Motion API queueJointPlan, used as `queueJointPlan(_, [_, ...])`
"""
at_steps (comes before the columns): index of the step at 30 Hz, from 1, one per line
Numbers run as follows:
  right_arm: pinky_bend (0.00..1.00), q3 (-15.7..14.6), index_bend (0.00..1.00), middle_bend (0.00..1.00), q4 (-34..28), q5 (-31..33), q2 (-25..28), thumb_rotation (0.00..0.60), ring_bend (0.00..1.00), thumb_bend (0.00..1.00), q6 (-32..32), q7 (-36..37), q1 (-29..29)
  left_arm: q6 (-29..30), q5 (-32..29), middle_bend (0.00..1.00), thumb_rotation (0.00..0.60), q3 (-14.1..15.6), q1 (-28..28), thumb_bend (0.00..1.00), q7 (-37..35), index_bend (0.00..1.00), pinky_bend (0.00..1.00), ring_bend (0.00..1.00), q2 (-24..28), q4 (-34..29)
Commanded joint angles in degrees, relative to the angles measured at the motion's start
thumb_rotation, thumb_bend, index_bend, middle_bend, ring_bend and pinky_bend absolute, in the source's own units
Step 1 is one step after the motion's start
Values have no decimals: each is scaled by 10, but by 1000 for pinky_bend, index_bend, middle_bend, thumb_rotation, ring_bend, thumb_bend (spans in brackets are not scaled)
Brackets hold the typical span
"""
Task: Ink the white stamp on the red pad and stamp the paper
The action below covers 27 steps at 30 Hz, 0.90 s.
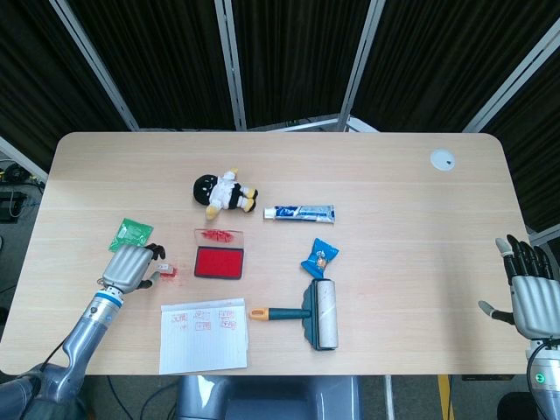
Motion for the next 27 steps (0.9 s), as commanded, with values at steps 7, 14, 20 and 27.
queueJointPlan(7, [0, 1, 0, 0, 3, 6, -2, 600, 0, 0, -4, -2, 2, -6, -5, 438, 600, 2, -10, 306, 16, 421, 855, 839, -12, 10])
queueJointPlan(14, [0, 2, 0, 0, 4, 10, -3, 600, 0, 0, -7, -3, 2, -4, -6, 457, 600, 5, -13, 307, 28, 443, 854, 839, -18, 16])
queueJointPlan(20, [0, 2, 0, 0, 5, 12, -3, 600, 0, 0, -8, -2, 2, -5, -9, 477, 600, 7, -15, 312, 31, 461, 854, 839, -20, 18])
queueJointPlan(27, [0, 2, 0, 0, 6, 16, -3, 600, 0, 0, -11, 0, 3, -4, -12, 503, 600, 8, -17, 339, 35, 522, 854, 839, -23, 20])
